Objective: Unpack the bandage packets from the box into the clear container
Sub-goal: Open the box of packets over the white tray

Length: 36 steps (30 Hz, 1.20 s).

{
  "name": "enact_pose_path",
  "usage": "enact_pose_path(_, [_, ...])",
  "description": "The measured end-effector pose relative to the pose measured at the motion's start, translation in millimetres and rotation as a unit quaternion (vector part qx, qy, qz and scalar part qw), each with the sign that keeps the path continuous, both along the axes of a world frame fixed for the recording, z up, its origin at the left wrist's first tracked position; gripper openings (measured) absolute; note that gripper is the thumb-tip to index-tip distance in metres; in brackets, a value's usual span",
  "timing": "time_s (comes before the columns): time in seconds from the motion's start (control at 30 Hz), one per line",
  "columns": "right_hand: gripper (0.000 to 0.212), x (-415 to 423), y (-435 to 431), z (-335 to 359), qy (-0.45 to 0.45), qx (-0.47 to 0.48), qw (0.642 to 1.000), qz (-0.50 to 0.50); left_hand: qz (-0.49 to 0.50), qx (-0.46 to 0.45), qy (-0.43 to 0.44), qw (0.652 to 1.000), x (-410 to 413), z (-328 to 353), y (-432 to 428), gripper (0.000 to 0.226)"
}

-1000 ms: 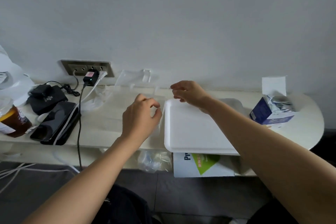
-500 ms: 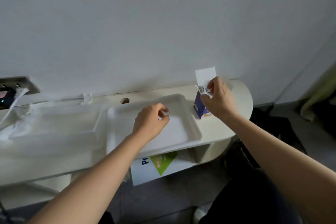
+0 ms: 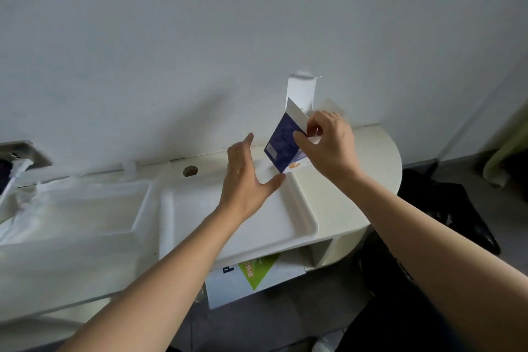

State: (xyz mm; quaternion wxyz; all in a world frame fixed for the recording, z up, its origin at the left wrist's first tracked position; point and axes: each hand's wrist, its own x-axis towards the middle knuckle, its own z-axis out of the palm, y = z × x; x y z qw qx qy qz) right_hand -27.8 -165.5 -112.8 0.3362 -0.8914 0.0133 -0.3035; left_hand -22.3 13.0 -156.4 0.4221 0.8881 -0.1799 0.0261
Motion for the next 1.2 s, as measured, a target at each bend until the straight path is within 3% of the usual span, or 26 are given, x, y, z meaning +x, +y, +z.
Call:
enact_pose_path(0.07, [0.022,1,18,6,0.013,0.031,0.998,0.058,-0.002,-0.032,0.008,0.999,6,1,1,0.103])
enact_pose_path(0.2, [0.020,-7,41,6,0.127,0.065,0.963,0.228,0.047,-0.104,0.034,0.993,11,-6,21,0.071])
enact_pose_path(0.27, [0.015,-8,44,3,0.171,0.151,0.934,0.273,0.069,-0.111,0.013,0.991,10,-12,35,0.063])
enact_pose_path(0.33, [0.025,-4,48,0,0.176,0.211,0.924,0.264,0.070,-0.128,-0.004,0.989,12,-20,47,0.062])
enact_pose_path(0.43, [0.016,-1,61,-1,0.187,0.133,0.937,0.263,0.063,-0.130,-0.011,0.989,8,-19,55,0.064])
enact_pose_path(0.53, [0.037,1,74,1,0.208,0.055,0.942,0.258,0.037,-0.151,0.018,0.988,3,-15,56,0.054])
enact_pose_path(0.67, [0.039,2,83,2,0.181,-0.016,0.957,0.227,0.021,-0.143,0.018,0.989,2,-11,54,0.061])
enact_pose_path(0.83, [0.015,6,85,-4,0.154,-0.005,0.969,0.191,0.053,-0.120,0.002,0.991,-4,-10,55,0.058])
enact_pose_path(0.9, [0.009,8,86,-7,0.163,-0.005,0.971,0.173,0.086,-0.070,-0.015,0.994,-2,-14,55,0.054])
enact_pose_path(1.1, [0.019,9,89,-6,0.165,-0.024,0.974,0.154,0.122,0.000,-0.054,0.991,1,-15,57,0.055])
enact_pose_path(1.2, [0.026,8,92,-4,0.136,0.032,0.982,0.124,0.115,-0.020,-0.052,0.992,4,-13,57,0.054])
